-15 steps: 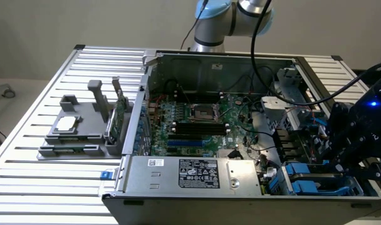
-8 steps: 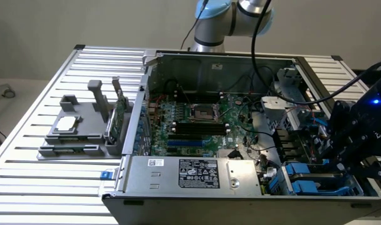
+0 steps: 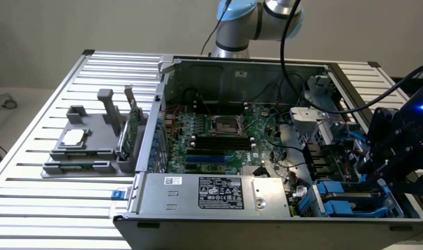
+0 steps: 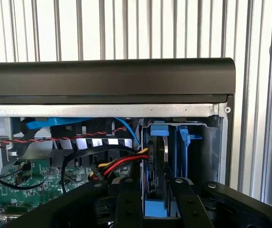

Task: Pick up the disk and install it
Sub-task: 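Insert the second disk wire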

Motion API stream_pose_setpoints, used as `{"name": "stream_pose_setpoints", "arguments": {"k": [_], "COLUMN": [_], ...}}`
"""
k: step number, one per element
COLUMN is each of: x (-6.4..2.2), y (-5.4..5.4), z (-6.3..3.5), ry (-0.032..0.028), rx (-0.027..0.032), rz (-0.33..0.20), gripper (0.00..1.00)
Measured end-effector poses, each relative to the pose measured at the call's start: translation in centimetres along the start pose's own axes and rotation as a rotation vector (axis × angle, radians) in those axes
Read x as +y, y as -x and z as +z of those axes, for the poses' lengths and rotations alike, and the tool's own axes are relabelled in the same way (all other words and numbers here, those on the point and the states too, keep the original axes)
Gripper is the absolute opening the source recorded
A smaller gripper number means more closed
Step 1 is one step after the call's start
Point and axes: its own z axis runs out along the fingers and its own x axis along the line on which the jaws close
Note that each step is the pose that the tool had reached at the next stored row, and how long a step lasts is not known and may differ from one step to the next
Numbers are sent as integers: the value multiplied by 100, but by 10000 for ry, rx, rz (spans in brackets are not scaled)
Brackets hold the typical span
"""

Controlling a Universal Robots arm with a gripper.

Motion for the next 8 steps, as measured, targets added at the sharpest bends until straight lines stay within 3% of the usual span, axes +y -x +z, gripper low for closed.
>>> {"name": "stream_pose_setpoints", "arguments": {"k": [8], "x": [-34], "y": [-3], "z": [-81], "ry": [0], "rx": [7], "rz": [0], "gripper": [30]}}
